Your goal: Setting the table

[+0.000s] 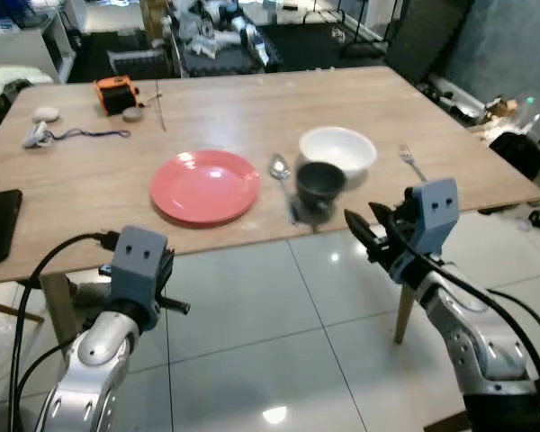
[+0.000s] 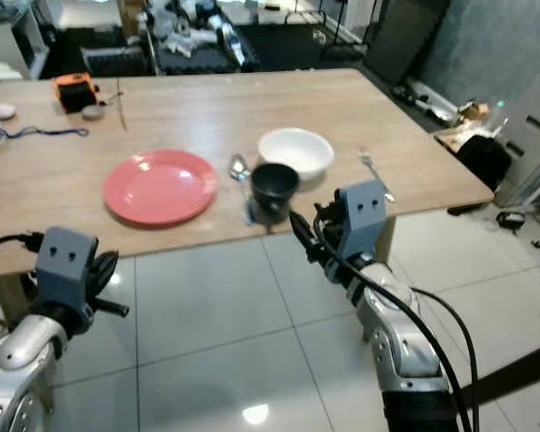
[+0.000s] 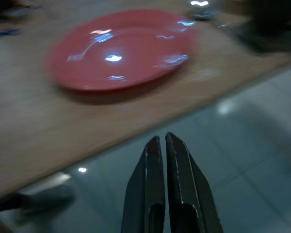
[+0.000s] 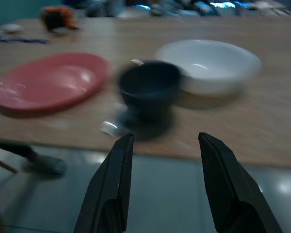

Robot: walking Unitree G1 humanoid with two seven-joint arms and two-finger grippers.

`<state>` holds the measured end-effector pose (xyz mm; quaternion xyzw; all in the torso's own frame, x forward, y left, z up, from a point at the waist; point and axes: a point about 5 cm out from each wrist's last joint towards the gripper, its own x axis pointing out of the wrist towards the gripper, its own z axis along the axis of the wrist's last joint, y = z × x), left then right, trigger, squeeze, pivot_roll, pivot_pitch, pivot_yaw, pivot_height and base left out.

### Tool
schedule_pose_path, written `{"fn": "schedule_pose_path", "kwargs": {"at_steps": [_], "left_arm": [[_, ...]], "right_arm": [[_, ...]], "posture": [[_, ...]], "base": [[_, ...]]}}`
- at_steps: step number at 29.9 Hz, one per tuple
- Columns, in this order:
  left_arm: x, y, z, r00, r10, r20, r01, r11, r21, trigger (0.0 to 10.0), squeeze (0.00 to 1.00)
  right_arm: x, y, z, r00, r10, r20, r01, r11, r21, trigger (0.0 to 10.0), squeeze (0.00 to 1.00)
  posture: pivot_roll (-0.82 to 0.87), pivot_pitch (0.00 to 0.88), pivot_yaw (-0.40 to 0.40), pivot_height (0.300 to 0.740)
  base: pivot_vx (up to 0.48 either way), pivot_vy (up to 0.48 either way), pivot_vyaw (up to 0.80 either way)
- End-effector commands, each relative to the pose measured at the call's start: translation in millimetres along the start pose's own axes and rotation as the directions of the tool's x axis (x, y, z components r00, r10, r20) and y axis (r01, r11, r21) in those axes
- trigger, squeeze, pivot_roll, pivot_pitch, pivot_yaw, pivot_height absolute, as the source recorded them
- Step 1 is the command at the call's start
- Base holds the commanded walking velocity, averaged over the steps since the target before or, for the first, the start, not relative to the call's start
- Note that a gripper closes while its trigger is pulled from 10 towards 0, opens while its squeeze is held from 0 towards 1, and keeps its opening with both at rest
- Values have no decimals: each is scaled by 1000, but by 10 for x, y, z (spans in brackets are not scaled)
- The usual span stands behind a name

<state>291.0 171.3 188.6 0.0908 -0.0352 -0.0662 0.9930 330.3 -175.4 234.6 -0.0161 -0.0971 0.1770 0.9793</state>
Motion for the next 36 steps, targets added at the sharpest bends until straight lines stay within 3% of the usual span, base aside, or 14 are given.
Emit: {"fn": "schedule_pose_path", "kwargs": {"at_steps": [1, 14, 22, 36], "left_arm": [[-11, 13, -33, 1000, 1, -14, -1, 1000, 6, 10000, 0], [-9, 8, -40, 1000, 10, -22, -10, 1000, -16, 10000, 0], [-1, 14, -43, 1000, 14, -26, -15, 1000, -19, 10000, 0], [4, 7, -50, 999, 10, -35, -10, 1000, -7, 10000, 0]], "right_arm": [[-13, -6, 0, 1000, -2, 2, 2, 1000, -1, 10000, 0], [-15, -7, 3, 1000, -4, 2, 4, 1000, -1, 10000, 0], [-8, -11, 11, 1000, -4, 5, 4, 1000, -2, 10000, 0], [-7, -14, 20, 1000, -6, 7, 6, 1000, -3, 10000, 0]], "posture": [[0, 178, 31, 740], [-3, 183, 32, 740], [-3, 185, 34, 740], [-3, 187, 34, 740]], "base": [[0, 0, 0], [0, 0, 0], [0, 442, 0], [0, 0, 0]]}}
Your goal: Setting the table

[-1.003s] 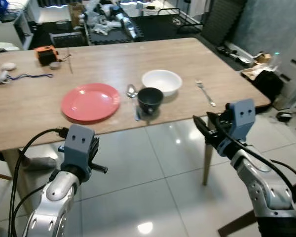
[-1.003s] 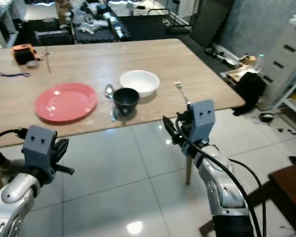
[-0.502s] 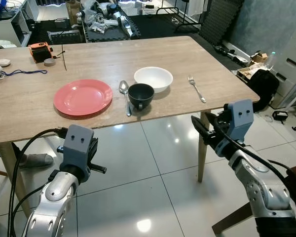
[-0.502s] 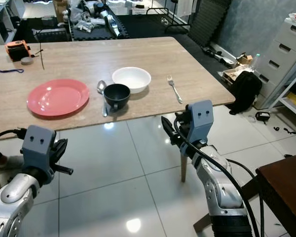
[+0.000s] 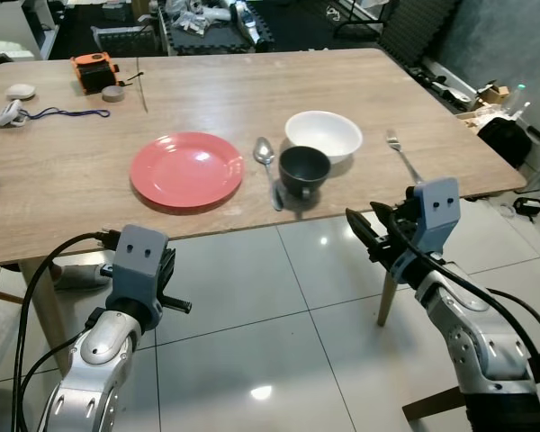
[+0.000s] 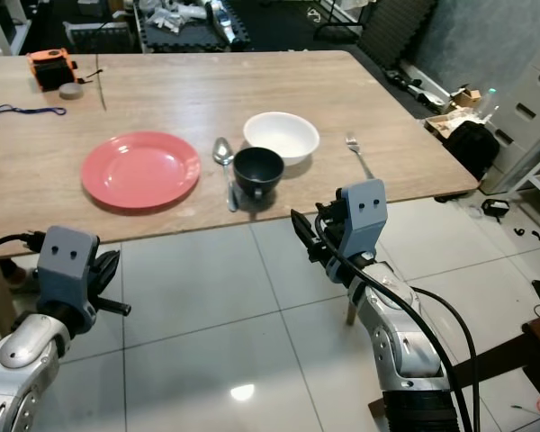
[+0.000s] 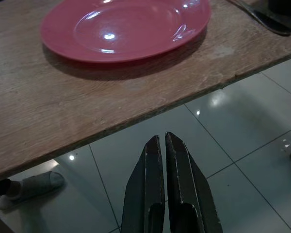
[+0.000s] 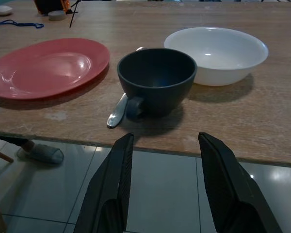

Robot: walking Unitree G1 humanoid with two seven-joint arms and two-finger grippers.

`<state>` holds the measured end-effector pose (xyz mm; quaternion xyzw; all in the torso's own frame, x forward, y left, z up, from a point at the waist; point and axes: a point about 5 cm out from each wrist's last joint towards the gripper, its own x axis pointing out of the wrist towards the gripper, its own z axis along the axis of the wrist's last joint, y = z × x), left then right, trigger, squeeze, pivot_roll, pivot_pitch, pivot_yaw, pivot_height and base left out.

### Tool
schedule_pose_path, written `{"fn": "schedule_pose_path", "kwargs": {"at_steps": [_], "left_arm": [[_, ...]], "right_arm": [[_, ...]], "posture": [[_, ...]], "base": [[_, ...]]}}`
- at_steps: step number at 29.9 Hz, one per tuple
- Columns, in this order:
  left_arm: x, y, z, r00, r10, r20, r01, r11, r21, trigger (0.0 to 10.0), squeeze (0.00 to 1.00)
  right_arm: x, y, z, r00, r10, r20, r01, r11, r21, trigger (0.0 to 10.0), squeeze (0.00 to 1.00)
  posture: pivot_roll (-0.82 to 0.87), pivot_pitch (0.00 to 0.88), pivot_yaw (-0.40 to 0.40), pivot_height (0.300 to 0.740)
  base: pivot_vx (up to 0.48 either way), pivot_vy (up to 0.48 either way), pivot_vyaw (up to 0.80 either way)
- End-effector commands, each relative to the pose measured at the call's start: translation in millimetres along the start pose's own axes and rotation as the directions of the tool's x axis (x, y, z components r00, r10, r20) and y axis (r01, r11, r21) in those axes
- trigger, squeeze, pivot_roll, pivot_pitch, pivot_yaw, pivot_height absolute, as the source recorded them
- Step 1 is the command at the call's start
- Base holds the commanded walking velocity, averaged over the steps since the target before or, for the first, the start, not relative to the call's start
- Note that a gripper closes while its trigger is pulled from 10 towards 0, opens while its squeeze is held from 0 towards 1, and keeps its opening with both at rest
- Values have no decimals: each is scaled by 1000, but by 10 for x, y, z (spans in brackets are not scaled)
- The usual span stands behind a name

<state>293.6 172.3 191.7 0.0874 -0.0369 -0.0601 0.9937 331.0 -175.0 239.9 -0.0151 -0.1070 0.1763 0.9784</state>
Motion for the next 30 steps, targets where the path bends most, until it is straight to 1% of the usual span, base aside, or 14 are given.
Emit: {"fn": "schedule_pose_path", "kwargs": {"at_steps": [1, 8, 10, 17, 18, 20, 21, 23, 24, 25, 30], "left_arm": [[-21, -12, -80, 999, -3, -40, 3, 1000, 0, 10000, 0], [-20, -24, -99, 999, -9, -51, 9, 1000, 5, 10000, 0], [-9, -72, -120, 997, -32, -63, 32, 999, 2, 10000, 0], [24, -144, -146, 996, -50, -79, 51, 999, 5, 10000, 0], [48, -193, -152, 993, -75, -86, 76, 997, 7, 10000, 0], [73, -247, -135, 993, -99, -69, 102, 994, 42, 10000, 0], [73, -247, -135, 993, -99, -69, 102, 994, 42, 10000, 0], [100, -300, -80, 992, -123, -33, 125, 989, 74, 10000, 0], [137, -358, 19, 989, -141, 31, 138, 986, 99, 10000, 0], [137, -358, 19, 989, -141, 31, 138, 986, 99, 10000, 0], [219, -371, 195, 989, -74, 130, 68, 996, 49, 10000, 0]], "right_arm": [[-25, -13, -30, 1000, -4, -13, 4, 1000, -2, 10000, 0], [-18, -13, -22, 1000, -1, -9, 1, 1000, -8, 10000, 0], [2, 3, -7, 1000, 6, -4, -6, 1000, -10, 10000, 0], [37, 8, -23, 1000, -6, -19, 6, 1000, -27, 10000, 0], [65, -30, -31, 998, -48, -31, 46, 997, -59, 10000, 0], [96, -109, -37, 991, -128, -34, 125, 989, -82, 10000, 0], [96, -109, -37, 991, -128, -34, 125, 989, -82, 10000, 0], [118, -191, -23, 979, -202, -26, 200, 976, -83, 10000, 0], [129, -273, 36, 963, -269, 11, 269, 960, -75, 10000, 0], [129, -273, 36, 963, -269, 11, 269, 960, -75, 10000, 0], [116, -386, 186, 927, -357, 114, 364, 930, -49, 10000, 0]], "posture": [[-3, 188, 34, 740], [0, 188, 32, 740], [2, 188, 27, 740], [0, 190, 29, 740], [-5, 190, 41, 740], [-5, 190, 41, 740], [-5, 190, 41, 740], [-6, 180, 48, 740], [-2, 173, 48, 740], [-2, 173, 48, 740], [-9, 157, 42, 740]], "base": [[0, 0, 0], [0, 0, 0], [0, 0, 0], [0, 0, 0], [0, 0, 0], [0, 0, 0], [0, 0, 0], [0, 0, 0], [0, 0, 0], [0, 0, 0], [0, 0, 0]]}}
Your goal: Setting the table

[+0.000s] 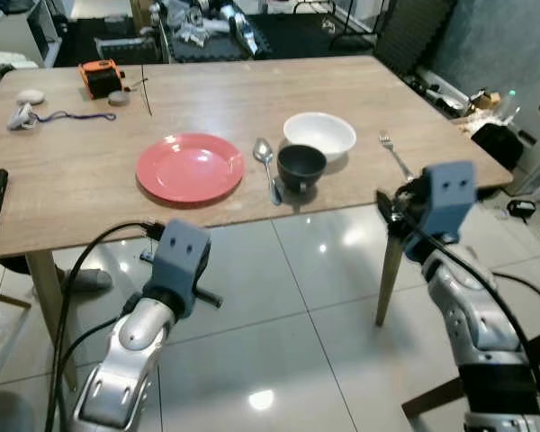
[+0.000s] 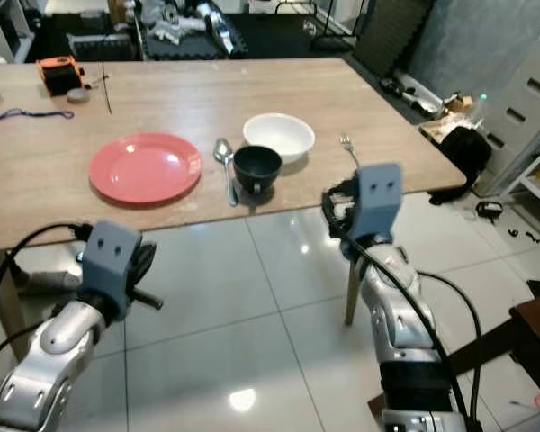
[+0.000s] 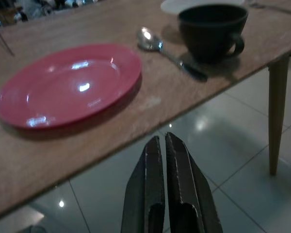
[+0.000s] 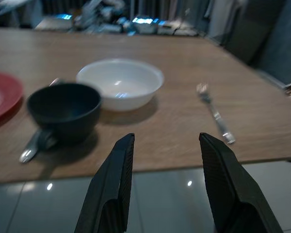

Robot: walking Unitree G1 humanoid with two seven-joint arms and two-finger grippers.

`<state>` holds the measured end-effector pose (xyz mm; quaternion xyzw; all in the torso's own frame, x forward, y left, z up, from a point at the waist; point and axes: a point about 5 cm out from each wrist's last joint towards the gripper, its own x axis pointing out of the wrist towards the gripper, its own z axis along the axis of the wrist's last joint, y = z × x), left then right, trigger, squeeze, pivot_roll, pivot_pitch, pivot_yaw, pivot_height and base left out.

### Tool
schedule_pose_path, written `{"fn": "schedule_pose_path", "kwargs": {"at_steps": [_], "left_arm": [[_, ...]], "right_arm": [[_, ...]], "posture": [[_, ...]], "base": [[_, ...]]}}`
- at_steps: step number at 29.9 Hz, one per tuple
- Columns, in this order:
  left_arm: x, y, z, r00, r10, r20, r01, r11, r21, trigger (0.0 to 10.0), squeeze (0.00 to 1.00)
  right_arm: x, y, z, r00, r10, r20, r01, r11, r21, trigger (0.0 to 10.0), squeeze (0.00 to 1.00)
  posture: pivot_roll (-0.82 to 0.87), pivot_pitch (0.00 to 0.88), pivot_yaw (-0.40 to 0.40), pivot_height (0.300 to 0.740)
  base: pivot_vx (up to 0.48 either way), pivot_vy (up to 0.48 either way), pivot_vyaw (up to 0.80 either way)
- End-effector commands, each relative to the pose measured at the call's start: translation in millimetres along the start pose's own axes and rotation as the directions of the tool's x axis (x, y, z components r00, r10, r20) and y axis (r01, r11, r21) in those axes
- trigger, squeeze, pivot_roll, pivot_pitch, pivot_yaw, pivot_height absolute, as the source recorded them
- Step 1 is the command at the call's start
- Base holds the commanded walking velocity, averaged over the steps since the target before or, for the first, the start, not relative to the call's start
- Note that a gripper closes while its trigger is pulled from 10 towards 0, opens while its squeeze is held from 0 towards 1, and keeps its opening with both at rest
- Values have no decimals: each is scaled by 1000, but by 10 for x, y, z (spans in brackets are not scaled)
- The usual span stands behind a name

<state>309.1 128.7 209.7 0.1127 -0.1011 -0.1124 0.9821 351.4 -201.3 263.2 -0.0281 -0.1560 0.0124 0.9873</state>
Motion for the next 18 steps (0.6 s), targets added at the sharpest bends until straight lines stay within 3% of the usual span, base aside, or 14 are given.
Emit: {"fn": "schedule_pose_path", "kwargs": {"at_steps": [1, 7, 12, 18], "left_arm": [[24, -9, -36, 999, 36, 1, -36, 999, -19, 10000, 0], [86, -89, -1, 1000, 7, 21, -6, 999, -34, 10000, 0], [116, -2, -9, 999, 35, 24, -35, 999, -29, 10000, 0], [112, 10, -96, 998, 61, -17, -61, 996, -57, 10000, 0]], "right_arm": [[-1, -94, 3, 997, -73, 24, 73, 997, 9, 10000, 0], [10, -155, -30, 994, -113, 14, 113, 994, -8, 10000, 0], [-40, 71, -233, 994, 62, -88, -68, 995, -74, 10000, 0], [-16, 73, -227, 996, 59, -70, -64, 995, -74, 10000, 0]], "posture": [[-12, 150, 44, 740], [-19, 137, 52, 740], [-18, 124, 61, 740], [-16, 113, 63, 740]], "base": [[0, 0, 0], [0, 0, 0], [0, 0, 0], [0, 0, 0]]}}
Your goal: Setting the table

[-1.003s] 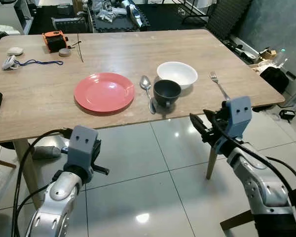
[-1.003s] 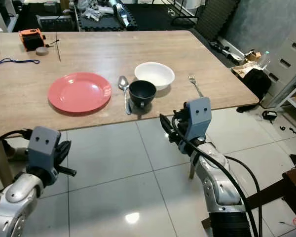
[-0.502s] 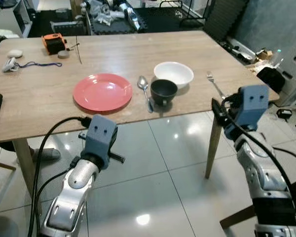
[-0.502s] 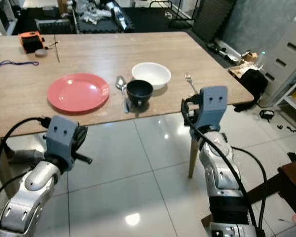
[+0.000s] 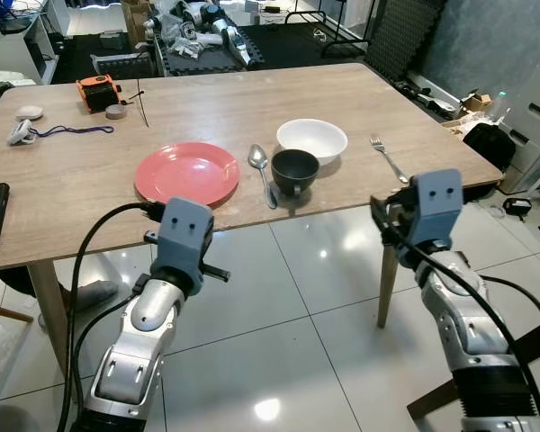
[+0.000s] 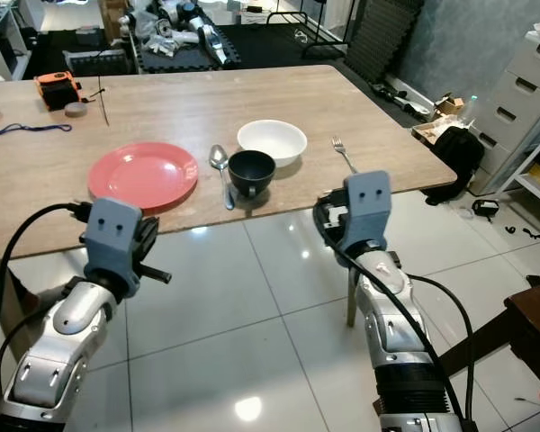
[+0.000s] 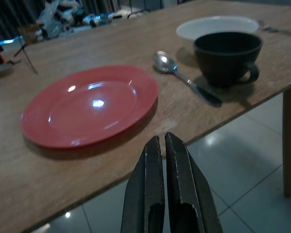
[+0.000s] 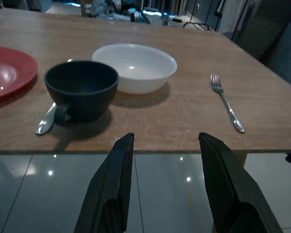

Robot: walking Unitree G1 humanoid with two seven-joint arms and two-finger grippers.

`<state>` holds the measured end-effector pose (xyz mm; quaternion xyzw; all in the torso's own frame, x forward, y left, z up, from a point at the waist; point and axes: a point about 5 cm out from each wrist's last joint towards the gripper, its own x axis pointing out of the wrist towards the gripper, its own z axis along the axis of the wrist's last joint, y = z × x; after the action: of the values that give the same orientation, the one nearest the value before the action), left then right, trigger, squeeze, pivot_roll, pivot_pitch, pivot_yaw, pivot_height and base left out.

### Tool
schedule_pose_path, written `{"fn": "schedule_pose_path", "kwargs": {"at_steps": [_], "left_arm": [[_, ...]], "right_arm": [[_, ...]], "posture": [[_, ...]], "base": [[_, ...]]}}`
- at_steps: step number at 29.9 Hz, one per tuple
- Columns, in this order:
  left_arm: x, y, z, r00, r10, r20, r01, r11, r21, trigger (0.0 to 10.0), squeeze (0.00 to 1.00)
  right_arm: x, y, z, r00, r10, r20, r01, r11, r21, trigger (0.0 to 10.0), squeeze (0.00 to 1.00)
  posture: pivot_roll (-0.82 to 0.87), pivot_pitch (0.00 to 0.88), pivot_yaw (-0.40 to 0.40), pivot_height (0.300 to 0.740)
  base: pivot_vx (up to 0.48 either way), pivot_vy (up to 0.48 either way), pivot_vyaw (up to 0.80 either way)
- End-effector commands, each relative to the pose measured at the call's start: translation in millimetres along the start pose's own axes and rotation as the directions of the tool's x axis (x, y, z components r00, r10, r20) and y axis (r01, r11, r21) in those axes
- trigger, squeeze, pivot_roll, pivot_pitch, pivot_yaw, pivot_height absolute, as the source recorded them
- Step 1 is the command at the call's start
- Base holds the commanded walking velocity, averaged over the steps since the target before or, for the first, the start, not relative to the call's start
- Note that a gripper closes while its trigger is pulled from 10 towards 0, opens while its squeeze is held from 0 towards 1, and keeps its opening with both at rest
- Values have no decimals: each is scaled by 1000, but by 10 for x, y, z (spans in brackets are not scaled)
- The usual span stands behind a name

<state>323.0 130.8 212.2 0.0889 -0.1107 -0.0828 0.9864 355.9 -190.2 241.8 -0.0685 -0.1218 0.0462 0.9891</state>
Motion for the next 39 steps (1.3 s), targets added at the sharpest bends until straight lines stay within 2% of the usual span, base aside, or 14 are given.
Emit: {"fn": "schedule_pose_path", "kwargs": {"at_steps": [1, 9, 16, 19, 24, 39], "left_arm": [[-28, -51, -92, 999, -7, -34, 7, 1000, -18, 10000, 0], [-25, -79, -101, 999, -16, -36, 15, 1000, -24, 10000, 0], [-41, -27, -147, 998, 14, -66, -17, 999, -37, 10000, 0], [-58, -29, -138, 998, 15, -64, -20, 997, -76, 10000, 0], [-60, -37, -118, 998, 10, -55, -14, 997, -70, 10000, 0], [-38, -16, -97, 999, 15, -40, -17, 998, -56, 10000, 0]], "right_arm": [[6, -65, -13, 1000, -29, 3, 29, 1000, -4, 10000, 0], [-14, -96, -28, 999, -33, -3, 33, 999, -6, 10000, 0], [-4, -57, -29, 1000, -12, -7, 12, 1000, -2, 10000, 0], [13, -26, -15, 1000, -2, 0, 2, 1000, 3, 10000, 0], [22, -8, 0, 1000, 2, 5, -2, 1000, 8, 10000, 0], [26, -25, 7, 1000, -1, 10, 1, 1000, 12, 10000, 0]], "posture": [[-16, 113, 63, 740], [-26, 126, 59, 740], [-24, 134, 48, 740], [-20, 142, 41, 740], [-19, 145, 42, 740], [-17, 145, 43, 740]], "base": [[0, 0, 0], [0, 0, 0], [0, 0, 0], [0, 0, 0], [0, 0, 0], [453, 0, 0]]}}
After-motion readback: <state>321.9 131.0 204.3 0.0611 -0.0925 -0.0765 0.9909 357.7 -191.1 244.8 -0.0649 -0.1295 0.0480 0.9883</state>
